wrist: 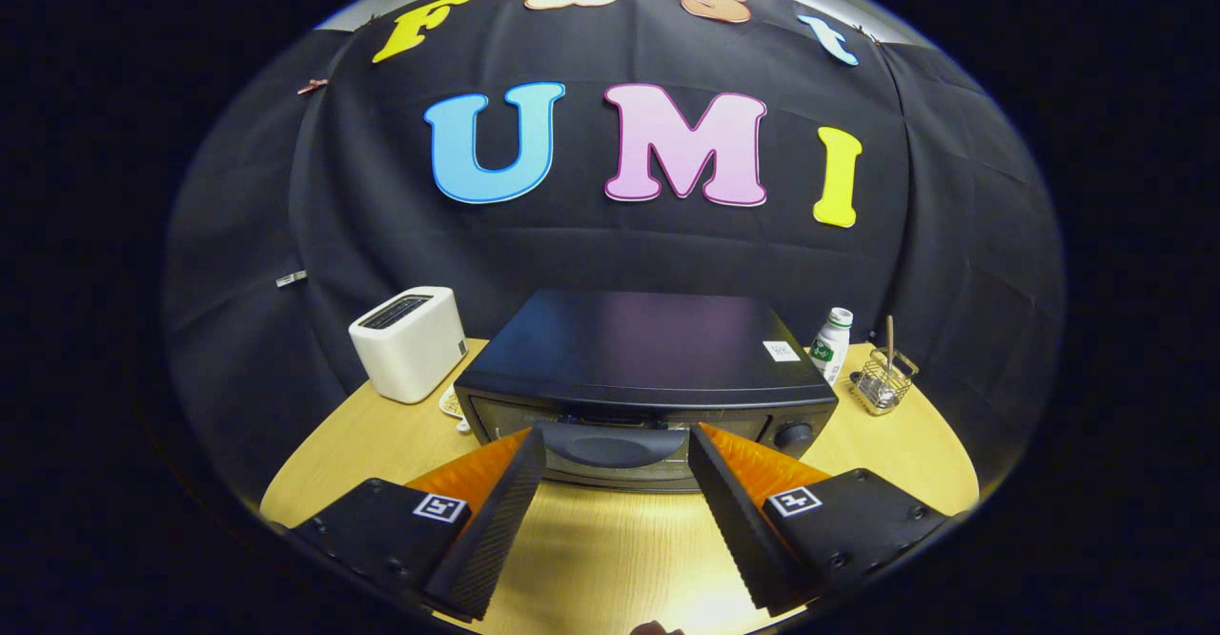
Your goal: Open the toaster oven, put the food inside, and close the toaster oven door.
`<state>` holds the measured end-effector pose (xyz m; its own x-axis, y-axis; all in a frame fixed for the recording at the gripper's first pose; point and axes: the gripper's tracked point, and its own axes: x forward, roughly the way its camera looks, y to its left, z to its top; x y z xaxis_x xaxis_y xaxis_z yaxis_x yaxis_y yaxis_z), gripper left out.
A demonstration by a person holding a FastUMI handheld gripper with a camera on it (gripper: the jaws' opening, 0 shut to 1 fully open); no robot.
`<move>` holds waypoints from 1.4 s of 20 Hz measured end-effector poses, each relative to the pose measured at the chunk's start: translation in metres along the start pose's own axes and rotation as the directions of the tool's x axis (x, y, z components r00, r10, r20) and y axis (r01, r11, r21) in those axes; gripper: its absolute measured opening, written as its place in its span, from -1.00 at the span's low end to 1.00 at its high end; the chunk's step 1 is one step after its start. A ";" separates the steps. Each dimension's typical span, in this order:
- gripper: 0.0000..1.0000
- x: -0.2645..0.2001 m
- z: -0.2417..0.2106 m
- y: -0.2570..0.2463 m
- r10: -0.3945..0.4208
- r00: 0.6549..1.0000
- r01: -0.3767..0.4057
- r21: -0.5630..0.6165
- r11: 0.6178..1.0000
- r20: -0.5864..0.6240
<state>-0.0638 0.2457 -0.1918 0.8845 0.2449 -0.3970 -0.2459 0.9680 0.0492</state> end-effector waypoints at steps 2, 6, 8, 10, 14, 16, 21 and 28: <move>0.96 -0.010 0.011 -0.010 0.010 1.000 -0.010 0.001 1.000 0.028; 0.96 -0.033 0.041 -0.036 0.023 0.995 -0.024 0.003 1.000 0.097; 0.96 -0.045 0.058 -0.053 0.031 0.990 -0.032 0.004 0.999 0.136; 0.96 -0.056 0.080 -0.072 0.035 0.983 -0.034 -0.009 0.999 0.181; 0.95 -0.077 0.116 -0.114 0.041 0.963 -0.035 -0.027 0.999 0.265; 0.95 -0.087 0.131 -0.138 0.036 0.954 -0.028 -0.032 0.999 0.297; 0.95 -0.102 0.150 -0.194 0.009 0.938 0.003 -0.032 0.999 0.348; 0.95 -0.110 0.168 -0.252 -0.024 0.920 0.041 -0.033 0.999 0.392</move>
<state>-0.0329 -0.0158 -0.0066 0.9748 0.2228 -0.0073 -0.2228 0.9749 0.0028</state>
